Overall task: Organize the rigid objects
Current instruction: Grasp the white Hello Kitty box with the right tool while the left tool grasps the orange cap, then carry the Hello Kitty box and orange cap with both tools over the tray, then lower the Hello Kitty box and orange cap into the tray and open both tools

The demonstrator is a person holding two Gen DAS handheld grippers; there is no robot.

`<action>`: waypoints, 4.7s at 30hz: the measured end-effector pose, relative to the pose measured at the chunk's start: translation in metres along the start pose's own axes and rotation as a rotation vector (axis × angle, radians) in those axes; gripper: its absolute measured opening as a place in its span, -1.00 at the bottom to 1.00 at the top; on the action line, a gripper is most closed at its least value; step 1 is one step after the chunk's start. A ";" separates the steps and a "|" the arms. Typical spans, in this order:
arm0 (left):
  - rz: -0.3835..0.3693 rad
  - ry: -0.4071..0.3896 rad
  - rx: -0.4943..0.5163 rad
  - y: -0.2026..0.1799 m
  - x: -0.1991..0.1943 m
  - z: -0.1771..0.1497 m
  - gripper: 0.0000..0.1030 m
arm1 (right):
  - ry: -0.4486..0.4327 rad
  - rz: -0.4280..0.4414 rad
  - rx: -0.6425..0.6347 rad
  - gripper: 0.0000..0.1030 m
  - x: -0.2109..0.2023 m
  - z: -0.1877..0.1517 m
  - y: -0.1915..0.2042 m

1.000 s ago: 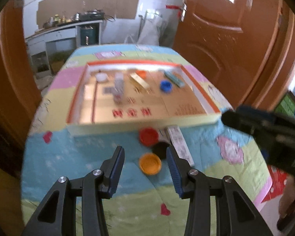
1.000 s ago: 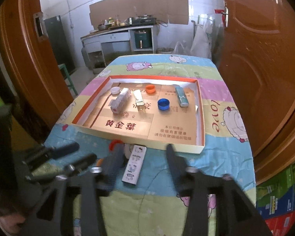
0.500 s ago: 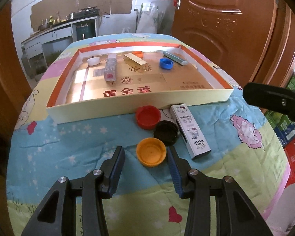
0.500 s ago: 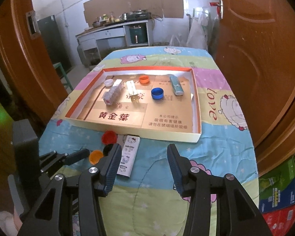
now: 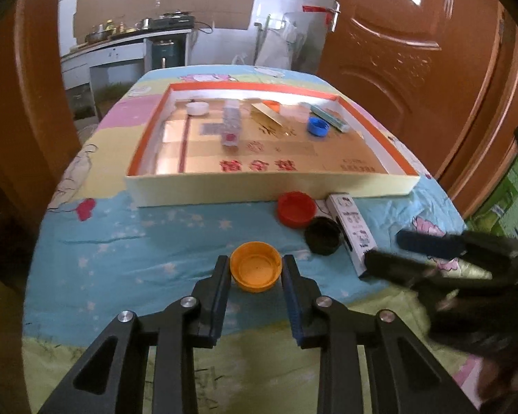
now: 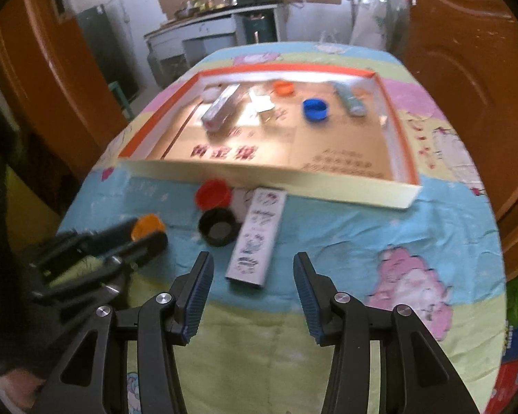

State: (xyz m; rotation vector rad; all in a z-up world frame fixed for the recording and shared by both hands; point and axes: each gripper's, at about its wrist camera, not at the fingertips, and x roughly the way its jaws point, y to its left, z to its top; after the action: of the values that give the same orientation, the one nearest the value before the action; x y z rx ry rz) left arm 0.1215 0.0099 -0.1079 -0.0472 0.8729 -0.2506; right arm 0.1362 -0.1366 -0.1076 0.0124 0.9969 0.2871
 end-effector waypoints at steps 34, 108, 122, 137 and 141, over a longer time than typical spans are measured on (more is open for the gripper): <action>-0.031 -0.035 -0.006 0.006 -0.017 0.011 -0.41 | -0.044 -0.093 -0.034 -0.48 -0.007 0.005 -0.005; -0.101 0.052 0.095 -0.059 0.100 0.119 -0.41 | -0.102 -0.046 0.101 -0.48 0.037 0.105 -0.093; -0.096 0.072 0.100 -0.056 0.110 0.117 -0.41 | -0.079 -0.052 0.096 -0.48 0.049 0.106 -0.096; -0.087 0.056 0.134 -0.056 0.112 0.113 -0.41 | -0.049 -0.064 0.075 -0.47 0.069 0.108 -0.094; -0.092 0.054 0.136 -0.054 0.111 0.112 -0.40 | -0.049 -0.071 0.062 -0.47 0.071 0.107 -0.092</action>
State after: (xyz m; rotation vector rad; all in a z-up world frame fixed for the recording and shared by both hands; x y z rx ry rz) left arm 0.2644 -0.0761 -0.1116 0.0462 0.9063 -0.3978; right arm 0.2824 -0.1947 -0.1202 0.0405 0.9549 0.1898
